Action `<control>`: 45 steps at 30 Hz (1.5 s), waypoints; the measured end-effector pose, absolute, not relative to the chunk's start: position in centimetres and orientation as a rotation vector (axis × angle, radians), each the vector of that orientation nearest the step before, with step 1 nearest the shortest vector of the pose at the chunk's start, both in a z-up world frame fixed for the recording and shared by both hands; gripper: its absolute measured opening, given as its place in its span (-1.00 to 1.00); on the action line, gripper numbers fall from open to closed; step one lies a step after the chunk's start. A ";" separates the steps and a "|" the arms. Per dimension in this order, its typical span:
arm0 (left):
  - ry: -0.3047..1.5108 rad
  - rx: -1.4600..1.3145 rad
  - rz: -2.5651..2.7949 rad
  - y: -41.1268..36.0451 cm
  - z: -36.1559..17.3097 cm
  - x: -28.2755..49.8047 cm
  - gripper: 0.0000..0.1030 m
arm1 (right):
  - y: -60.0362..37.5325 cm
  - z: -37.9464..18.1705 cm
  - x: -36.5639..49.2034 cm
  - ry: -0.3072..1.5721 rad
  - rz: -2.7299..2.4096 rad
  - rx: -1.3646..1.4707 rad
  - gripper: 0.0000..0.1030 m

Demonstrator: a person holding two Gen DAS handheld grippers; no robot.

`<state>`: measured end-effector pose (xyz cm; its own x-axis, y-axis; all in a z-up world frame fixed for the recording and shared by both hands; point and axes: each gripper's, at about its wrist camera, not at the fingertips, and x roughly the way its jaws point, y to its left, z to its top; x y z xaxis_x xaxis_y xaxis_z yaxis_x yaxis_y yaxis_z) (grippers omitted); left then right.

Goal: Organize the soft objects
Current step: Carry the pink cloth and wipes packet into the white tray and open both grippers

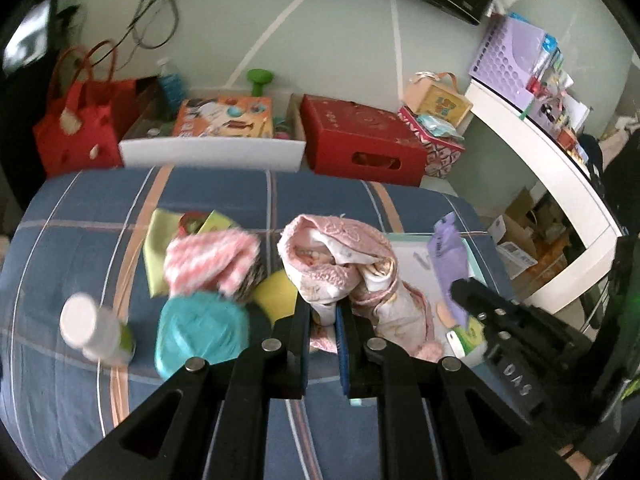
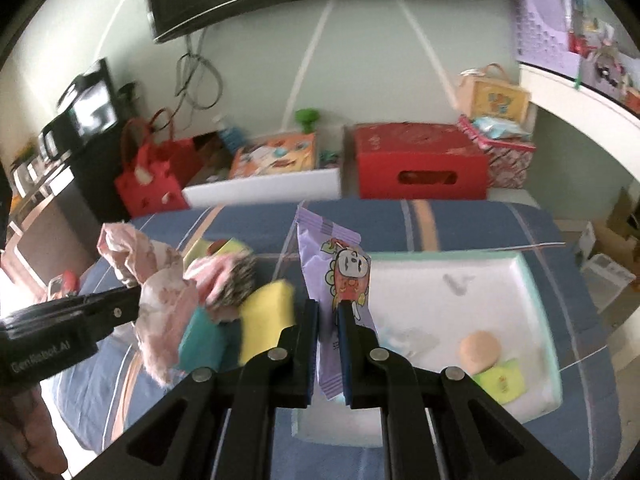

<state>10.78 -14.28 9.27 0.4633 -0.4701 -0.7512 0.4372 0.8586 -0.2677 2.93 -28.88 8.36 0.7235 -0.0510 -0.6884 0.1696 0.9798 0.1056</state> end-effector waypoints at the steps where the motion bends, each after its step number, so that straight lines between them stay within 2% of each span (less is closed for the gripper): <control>1: 0.938 -0.031 -0.564 -15.0 9.4 11.4 -0.78 | -29.8 8.8 3.2 0.747 -0.140 0.172 -0.80; 11: 0.912 0.048 -0.640 -22.7 9.3 13.5 -0.78 | -38.7 9.7 3.8 0.725 -0.336 0.255 -0.80; 23: 1.044 0.101 -0.618 -29.8 -0.2 16.4 -0.78 | -46.8 1.5 4.2 0.854 -0.547 0.298 -0.80; 31: 1.041 0.133 -0.586 -31.3 -2.5 17.3 -0.77 | -47.4 -1.0 4.6 0.898 -0.562 0.295 -0.76; 32: 1.041 0.135 -0.583 -31.3 -2.5 17.3 -0.73 | -47.4 -1.0 4.6 0.898 -0.564 0.293 -0.75; 34: 1.055 0.140 -0.588 -31.4 -2.6 17.3 -0.48 | -47.3 -0.7 4.6 0.897 -0.570 0.294 -0.74; 36: 1.065 0.134 -0.592 -31.2 -2.6 17.3 -0.08 | -47.3 -0.6 4.5 0.905 -0.573 0.308 -0.71; 43: 1.037 0.209 -0.470 -29.8 -1.4 16.5 -0.02 | -47.7 0.4 3.8 0.897 -0.574 0.343 -0.62; 44: 1.029 0.227 -0.448 -29.5 -1.2 16.3 0.01 | -47.7 0.5 3.6 0.901 -0.571 0.355 -0.59; 45: 1.017 0.253 -0.419 -29.1 -0.9 16.1 0.15 | -47.8 0.4 3.6 0.906 -0.570 0.360 -0.43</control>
<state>16.06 -29.12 -0.87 0.4567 -0.2198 -0.8621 0.4507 0.8926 0.0112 3.55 -47.79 0.43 0.4857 -0.3098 -0.8174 0.6028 0.7959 0.0566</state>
